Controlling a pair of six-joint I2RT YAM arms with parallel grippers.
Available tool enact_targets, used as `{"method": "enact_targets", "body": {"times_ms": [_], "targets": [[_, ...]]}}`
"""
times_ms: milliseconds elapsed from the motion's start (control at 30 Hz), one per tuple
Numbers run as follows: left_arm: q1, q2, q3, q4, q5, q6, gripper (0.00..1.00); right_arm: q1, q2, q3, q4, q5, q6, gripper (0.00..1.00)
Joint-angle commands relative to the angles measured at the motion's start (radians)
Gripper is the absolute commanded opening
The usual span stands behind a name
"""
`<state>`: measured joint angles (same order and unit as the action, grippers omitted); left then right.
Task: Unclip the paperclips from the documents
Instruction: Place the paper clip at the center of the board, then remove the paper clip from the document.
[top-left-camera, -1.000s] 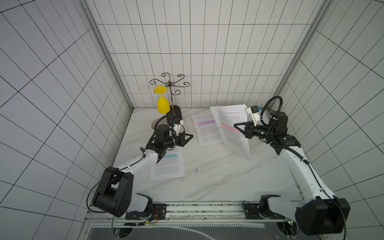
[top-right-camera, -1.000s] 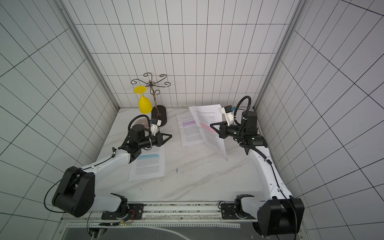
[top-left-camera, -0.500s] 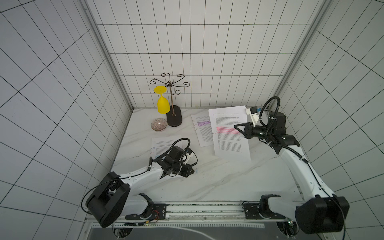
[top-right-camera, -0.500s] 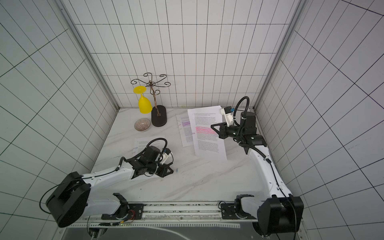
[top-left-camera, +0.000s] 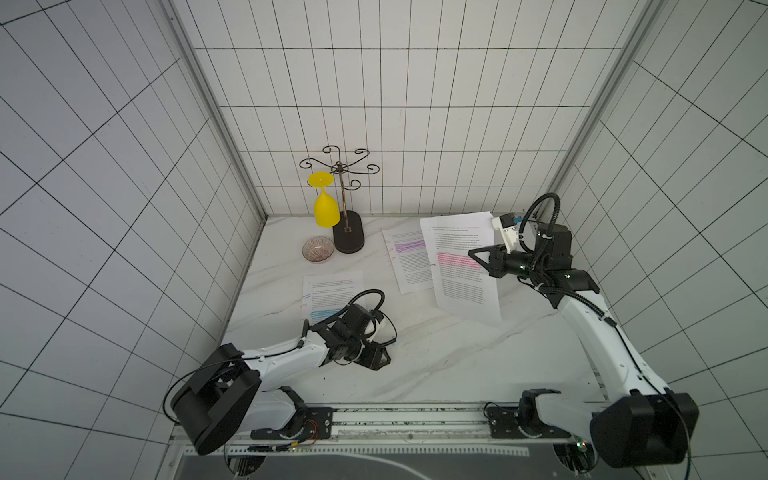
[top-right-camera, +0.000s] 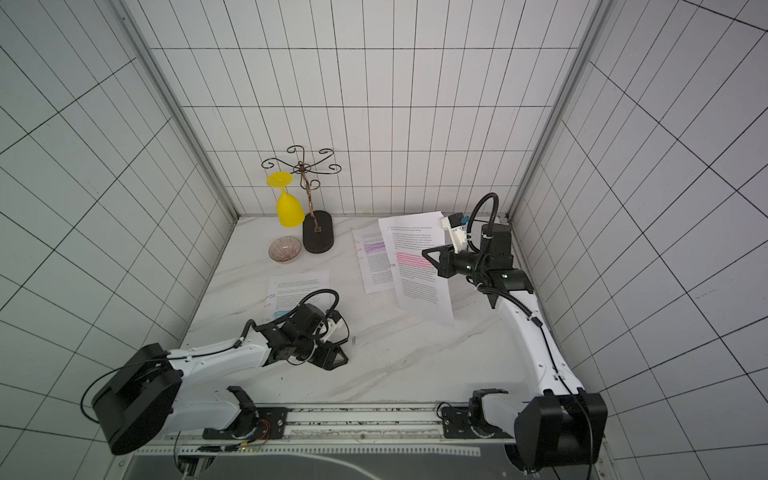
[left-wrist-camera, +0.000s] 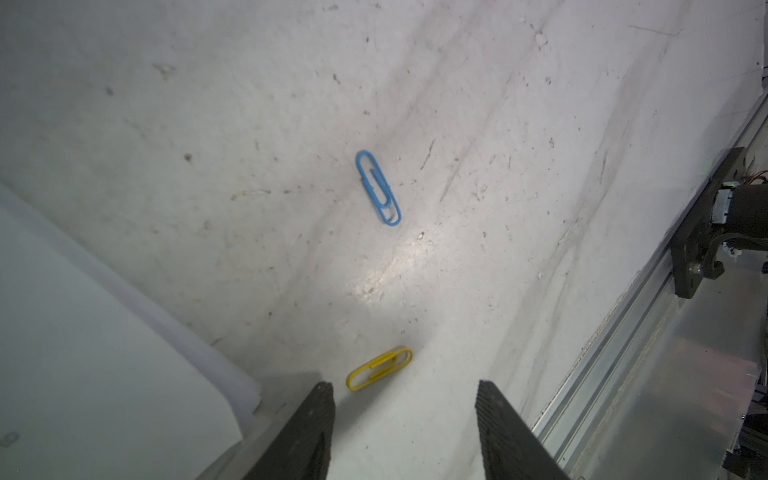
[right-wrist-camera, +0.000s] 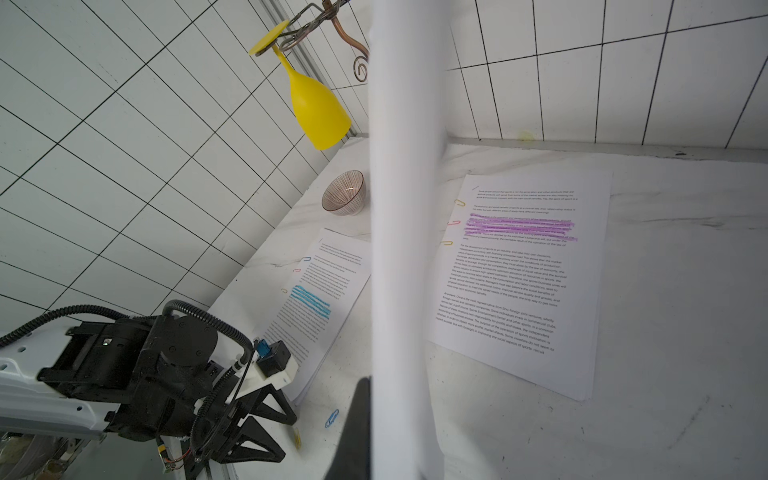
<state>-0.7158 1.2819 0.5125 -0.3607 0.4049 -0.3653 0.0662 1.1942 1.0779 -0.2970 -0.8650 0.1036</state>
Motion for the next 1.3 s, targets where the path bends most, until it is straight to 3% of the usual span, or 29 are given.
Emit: {"method": "enact_targets", "body": {"times_ms": [0, 133, 333, 600, 833, 900, 1000, 1133, 1267], "targets": [[-0.001, -0.03, 0.024, -0.06, -0.075, -0.006, 0.65, 0.007, 0.005, -0.039, -0.02, 0.003, -0.029, 0.0], [-0.002, -0.04, 0.066, -0.102, -0.102, 0.012, 0.65, 0.013, 0.008, -0.04, -0.039, 0.003, -0.03, 0.0], [-0.029, 0.075, 0.13, -0.118, -0.14, 0.077, 0.61, 0.026, 0.019, -0.036, -0.043, 0.009, -0.033, 0.0], [-0.086, 0.192, 0.224, -0.142, -0.284, 0.118, 0.61, 0.034, 0.018, -0.023, -0.081, 0.024, -0.062, 0.0], [-0.092, 0.066, 0.308, -0.153, -0.308, 0.184, 0.62, 0.034, 0.009, -0.006, -0.099, 0.014, -0.075, 0.0], [-0.082, 0.016, 0.324, -0.106, -0.281, 0.2, 0.62, 0.035, 0.003, -0.005, -0.099, -0.011, -0.083, 0.0], [-0.02, -0.054, 0.315, 0.061, -0.152, 0.176, 0.63, 0.04, -0.007, 0.0, -0.096, -0.056, -0.093, 0.0], [0.092, -0.101, 0.242, 0.417, -0.009, 0.057, 0.68, 0.054, -0.023, 0.003, -0.083, -0.127, -0.089, 0.0], [0.137, -0.063, 0.2, 0.693, 0.117, 0.039, 0.77, 0.07, -0.048, -0.003, -0.048, -0.196, -0.072, 0.0]]}}
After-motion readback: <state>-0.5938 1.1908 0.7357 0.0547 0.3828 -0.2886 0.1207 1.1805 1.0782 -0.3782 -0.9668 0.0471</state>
